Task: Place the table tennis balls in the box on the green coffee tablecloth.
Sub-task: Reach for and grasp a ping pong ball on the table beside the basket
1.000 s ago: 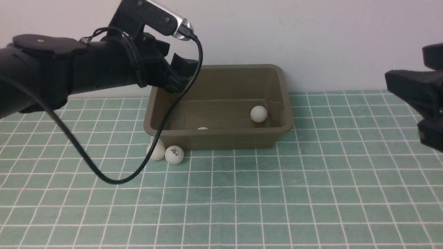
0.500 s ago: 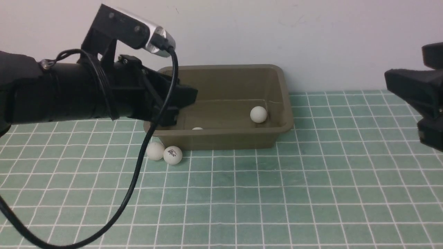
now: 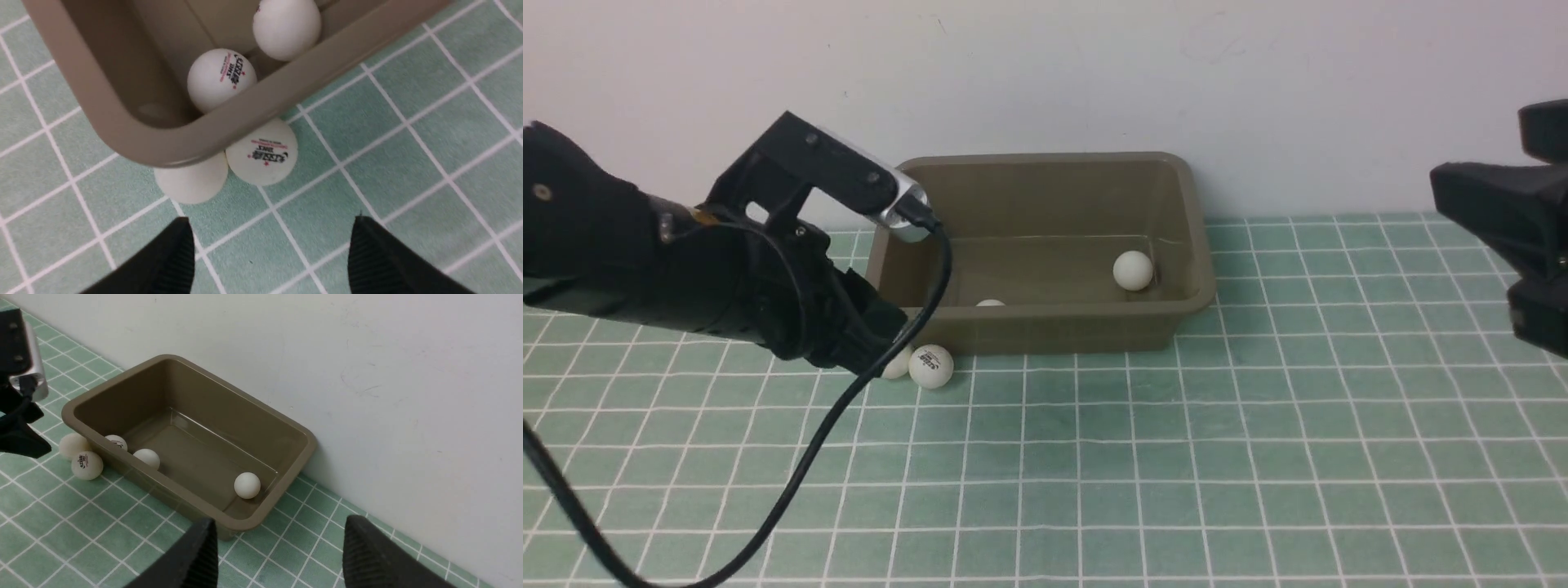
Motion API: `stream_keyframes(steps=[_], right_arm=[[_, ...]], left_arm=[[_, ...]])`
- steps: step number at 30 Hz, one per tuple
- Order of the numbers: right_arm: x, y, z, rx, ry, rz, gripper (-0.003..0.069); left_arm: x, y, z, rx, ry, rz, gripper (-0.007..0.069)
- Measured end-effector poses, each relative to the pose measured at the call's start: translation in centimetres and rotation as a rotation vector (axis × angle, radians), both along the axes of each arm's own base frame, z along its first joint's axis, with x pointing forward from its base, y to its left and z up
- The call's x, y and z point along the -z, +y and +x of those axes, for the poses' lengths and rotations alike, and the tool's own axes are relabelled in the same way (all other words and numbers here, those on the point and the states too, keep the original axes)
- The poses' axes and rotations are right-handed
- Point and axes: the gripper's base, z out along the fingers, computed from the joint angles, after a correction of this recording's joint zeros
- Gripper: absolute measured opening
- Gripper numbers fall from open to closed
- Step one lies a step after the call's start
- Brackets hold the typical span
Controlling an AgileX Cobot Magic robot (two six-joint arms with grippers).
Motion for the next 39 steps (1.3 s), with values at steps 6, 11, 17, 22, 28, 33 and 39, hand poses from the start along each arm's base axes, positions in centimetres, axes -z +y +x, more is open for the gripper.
stream_keyframes(steps=[6, 11, 17, 22, 28, 33, 39], right_arm=[[0.0, -0.1, 0.0, 0.003, -0.011, -0.014, 0.0385], [-0.1, -0.1, 0.0, 0.003, -0.012, -0.014, 0.0385], [-0.1, -0.1, 0.1, 0.004, -0.014, -0.017, 0.0385], [-0.1, -0.2, 0.1, 0.008, -0.027, -0.032, 0.0385], [-0.1, -0.2, 0.1, 0.009, -0.029, -0.034, 0.0385], [-0.1, -0.2, 0.1, 0.010, -0.033, -0.039, 0.0385], [-0.2, -0.2, 0.1, 0.011, -0.035, -0.042, 0.0385]], left_arm=[[1.5, -0.2, 0.9, -0.058, 0.010, -0.039, 0.0451], [2.2, -0.4, 1.1, -0.096, 0.044, -0.085, 0.0451], [1.8, -0.4, 1.0, -0.080, 0.028, -0.083, 0.0451], [1.5, -0.5, 0.9, -0.068, 0.023, -0.081, 0.0451], [-0.6, -0.5, -0.1, -0.035, 0.007, -0.106, 0.0451], [-5.2, -0.1, -1.9, 0.000, -0.127, -0.122, 0.0451], [-7.7, 3.0, -2.8, -0.015, -0.220, -0.032, 0.0451]])
